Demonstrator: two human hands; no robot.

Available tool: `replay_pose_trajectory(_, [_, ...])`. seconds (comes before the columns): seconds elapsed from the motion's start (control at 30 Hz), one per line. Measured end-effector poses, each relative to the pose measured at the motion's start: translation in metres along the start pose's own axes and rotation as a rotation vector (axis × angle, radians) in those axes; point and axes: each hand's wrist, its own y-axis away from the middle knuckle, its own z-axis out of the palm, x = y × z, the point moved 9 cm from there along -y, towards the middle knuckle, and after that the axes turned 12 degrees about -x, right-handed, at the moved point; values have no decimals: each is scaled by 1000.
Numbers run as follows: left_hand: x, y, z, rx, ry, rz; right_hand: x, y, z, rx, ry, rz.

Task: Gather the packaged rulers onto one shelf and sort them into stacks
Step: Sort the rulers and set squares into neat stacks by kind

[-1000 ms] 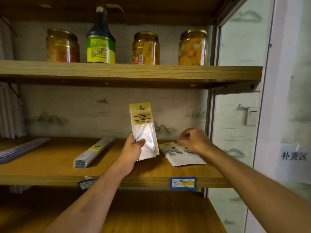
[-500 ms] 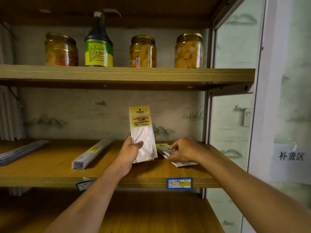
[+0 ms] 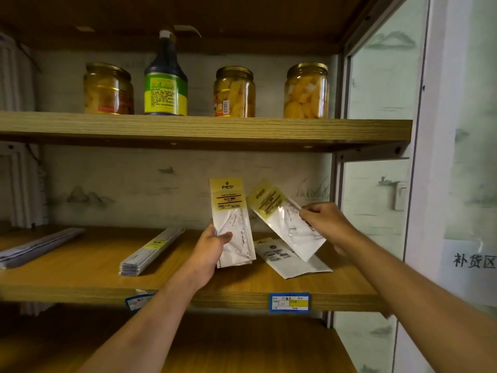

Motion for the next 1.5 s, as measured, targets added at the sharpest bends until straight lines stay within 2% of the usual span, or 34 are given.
replay_pose_trajectory(0.2, [0,3,6,-77,-29,-8,-15,2,37,-104,-348,-78])
replay_pose_trajectory(0.3, [0,3,8,-117,-9,-3,-14,0,65,-178,-402,-79])
replay_pose_trajectory(0.4, [2,3,11,-140,-3,18,-9,-3,77,-172,-452,-84])
replay_pose_trajectory(0.63, [1,2,14,-154,-33,14,-7,-3,79,-73,-193,-105])
replay_pose_trajectory(0.77, [5,4,18,-219,-130,66,-17,-6,84,-53,33,-142])
replay_pose_trajectory(0.9, [5,1,7,-95,-132,76,-17,-6,62,-1,271,-120])
replay_pose_trajectory(0.97, [3,-2,-1,-18,-93,71,-7,-6,59,-45,432,-53])
replay_pose_trajectory(1.1, [1,-6,-4,11,-75,62,17,0,79,-304,717,89])
replay_pose_trajectory(1.3, [1,-5,-1,-16,-69,49,4,6,77,-289,890,76])
replay_pose_trajectory(1.5, [-1,-3,0,-25,-70,29,-3,-1,47,-134,764,32])
